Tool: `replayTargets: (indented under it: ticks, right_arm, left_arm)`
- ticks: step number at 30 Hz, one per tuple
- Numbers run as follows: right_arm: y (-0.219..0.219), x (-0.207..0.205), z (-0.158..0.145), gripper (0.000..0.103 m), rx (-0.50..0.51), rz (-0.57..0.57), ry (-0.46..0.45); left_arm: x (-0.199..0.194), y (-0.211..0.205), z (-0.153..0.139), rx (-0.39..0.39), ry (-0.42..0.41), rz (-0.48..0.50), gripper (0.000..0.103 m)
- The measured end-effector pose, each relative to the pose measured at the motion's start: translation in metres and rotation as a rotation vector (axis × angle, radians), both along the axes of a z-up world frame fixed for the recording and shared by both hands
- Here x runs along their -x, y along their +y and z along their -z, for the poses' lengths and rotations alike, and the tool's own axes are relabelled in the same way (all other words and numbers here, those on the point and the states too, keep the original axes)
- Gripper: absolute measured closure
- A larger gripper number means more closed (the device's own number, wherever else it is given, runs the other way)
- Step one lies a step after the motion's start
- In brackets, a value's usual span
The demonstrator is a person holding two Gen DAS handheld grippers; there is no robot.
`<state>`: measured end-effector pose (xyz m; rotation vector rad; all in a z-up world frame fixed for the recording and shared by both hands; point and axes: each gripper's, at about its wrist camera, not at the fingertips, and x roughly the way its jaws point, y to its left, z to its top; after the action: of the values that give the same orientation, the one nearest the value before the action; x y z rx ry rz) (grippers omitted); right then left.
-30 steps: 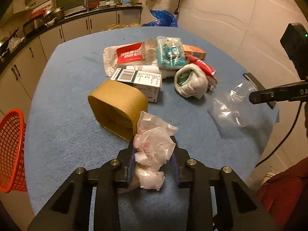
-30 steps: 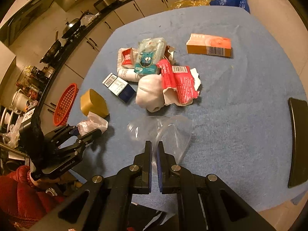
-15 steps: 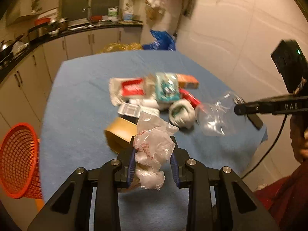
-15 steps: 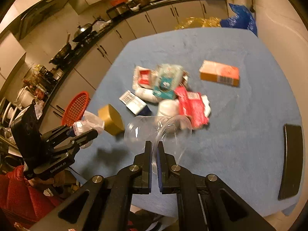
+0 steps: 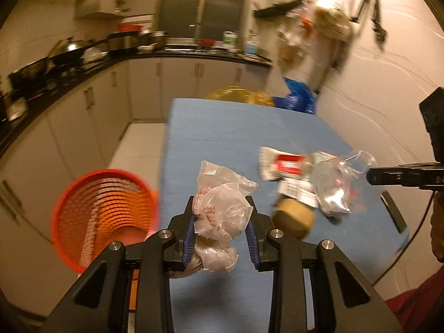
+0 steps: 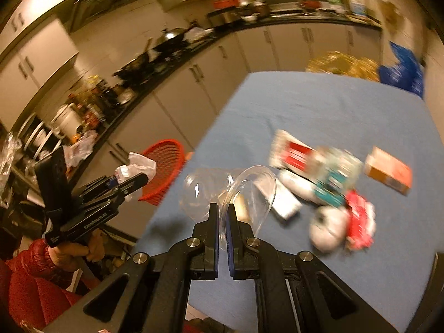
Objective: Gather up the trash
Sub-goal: 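Carry both bags to the orange basket and open both tools to drop them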
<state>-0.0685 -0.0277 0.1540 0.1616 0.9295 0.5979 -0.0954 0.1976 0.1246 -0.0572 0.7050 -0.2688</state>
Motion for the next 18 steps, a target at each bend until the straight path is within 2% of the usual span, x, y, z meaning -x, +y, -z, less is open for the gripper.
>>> replayTargets:
  ticks: [7, 13, 18]
  right_arm:
    - [0.093, -0.033, -0.004, 0.098, -0.022, -0.109, -0.012]
    - [0.165, -0.061, 0.001, 0.098, 0.015, -0.169, -0.026]
    - [0.211, -0.083, 0.011, 0.098, 0.063, -0.208, -0.033]
  left_arm:
    - [-0.013, 0.068, 0.003, -0.020, 0.020, -0.126, 0.072]
    - [-0.028, 0.121, 0.013, -0.008, 0.042, -0.210, 0.072]
    - [-0.044, 0.142, 0.026, 0.007, 0.070, -0.235, 0.072]
